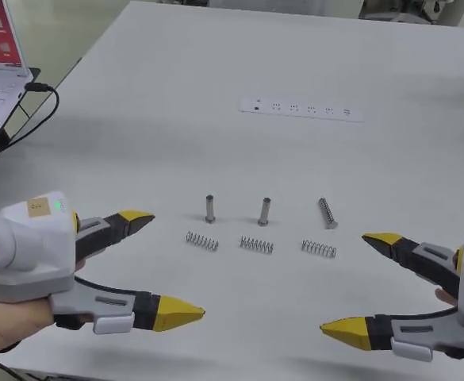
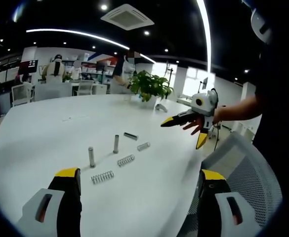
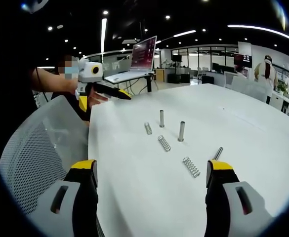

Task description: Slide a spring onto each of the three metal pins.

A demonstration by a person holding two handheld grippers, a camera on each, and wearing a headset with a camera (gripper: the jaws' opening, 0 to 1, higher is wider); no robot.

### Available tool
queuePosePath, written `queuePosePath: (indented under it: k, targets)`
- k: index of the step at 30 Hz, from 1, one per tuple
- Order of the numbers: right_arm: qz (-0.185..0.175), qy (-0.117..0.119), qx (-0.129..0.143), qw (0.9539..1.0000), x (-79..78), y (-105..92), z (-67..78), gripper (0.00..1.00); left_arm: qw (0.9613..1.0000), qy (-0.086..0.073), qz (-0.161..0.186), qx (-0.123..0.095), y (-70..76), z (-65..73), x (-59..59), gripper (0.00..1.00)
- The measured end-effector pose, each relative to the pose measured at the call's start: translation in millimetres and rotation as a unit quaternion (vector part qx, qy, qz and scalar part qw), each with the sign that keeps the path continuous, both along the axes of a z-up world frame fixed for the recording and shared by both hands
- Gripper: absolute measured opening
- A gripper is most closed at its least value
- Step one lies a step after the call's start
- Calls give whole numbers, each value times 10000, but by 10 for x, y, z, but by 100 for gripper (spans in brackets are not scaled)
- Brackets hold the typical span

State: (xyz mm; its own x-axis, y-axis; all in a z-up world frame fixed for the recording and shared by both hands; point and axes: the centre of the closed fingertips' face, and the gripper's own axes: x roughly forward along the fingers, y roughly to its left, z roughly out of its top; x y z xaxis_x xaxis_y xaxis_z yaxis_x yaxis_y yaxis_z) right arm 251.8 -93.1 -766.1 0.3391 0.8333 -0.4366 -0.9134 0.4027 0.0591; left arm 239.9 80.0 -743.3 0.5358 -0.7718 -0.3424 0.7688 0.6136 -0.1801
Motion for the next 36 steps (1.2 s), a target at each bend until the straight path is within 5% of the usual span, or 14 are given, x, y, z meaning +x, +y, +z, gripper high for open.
queuePosePath:
  k: [21, 36]
  targets:
    - [0, 129, -39, 9999, 121, 10, -93, 91, 9999, 103, -38, 71, 51, -137, 79, 97]
    - [-170, 111, -181, 9996, 623, 45, 50, 72, 9999, 125, 47, 49, 101, -155, 134, 96]
